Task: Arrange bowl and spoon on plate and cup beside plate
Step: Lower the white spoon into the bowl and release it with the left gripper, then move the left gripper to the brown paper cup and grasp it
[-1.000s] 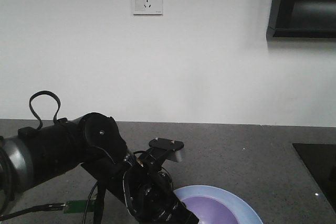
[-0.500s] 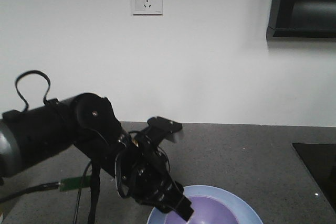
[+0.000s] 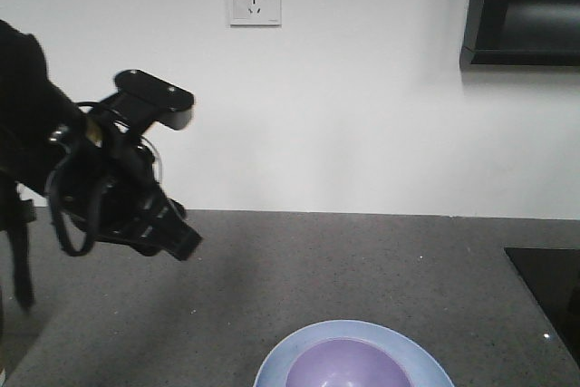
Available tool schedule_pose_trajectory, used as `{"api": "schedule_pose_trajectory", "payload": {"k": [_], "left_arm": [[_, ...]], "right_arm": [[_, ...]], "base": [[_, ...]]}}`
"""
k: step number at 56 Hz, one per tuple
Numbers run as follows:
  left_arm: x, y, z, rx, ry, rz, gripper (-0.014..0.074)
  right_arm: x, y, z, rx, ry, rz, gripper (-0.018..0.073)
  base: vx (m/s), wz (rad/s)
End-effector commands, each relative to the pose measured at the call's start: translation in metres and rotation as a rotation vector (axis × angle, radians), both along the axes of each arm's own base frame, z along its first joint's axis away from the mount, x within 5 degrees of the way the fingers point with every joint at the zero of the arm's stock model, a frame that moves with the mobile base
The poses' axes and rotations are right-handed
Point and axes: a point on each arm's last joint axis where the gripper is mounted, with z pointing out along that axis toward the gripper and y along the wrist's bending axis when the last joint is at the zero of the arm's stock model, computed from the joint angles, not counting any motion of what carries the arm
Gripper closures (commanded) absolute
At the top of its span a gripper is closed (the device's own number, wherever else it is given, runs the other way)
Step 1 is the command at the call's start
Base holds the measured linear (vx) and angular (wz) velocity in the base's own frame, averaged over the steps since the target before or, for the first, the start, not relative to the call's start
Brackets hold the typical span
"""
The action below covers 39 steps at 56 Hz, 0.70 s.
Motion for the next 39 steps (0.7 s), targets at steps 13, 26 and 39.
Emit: {"api": "schedule_pose_trajectory", "payload": {"k": [13, 26, 39], "left_arm": [[-0.012, 0.082, 0.010, 0.105, -0.077, 0.253, 0.0105], [-0.001, 0.124, -0.020, 0.214, -0.014, 0.351, 0.0105], [0.006, 0.134, -0.039, 0.238, -0.017, 0.344, 0.0105]], "right_arm": [[0.003, 0.000, 0.016, 0.024, -0.105, -0.006, 0.0568], [0.003, 0.000, 0.016, 0.025, -0.107, -0.006, 0.0568], [0.003, 0.000, 0.016, 0.025, -0.107, -0.006, 0.0568]], "base": [[0.00, 0.00], [0.00, 0.00], [0.00, 0.00]]}}
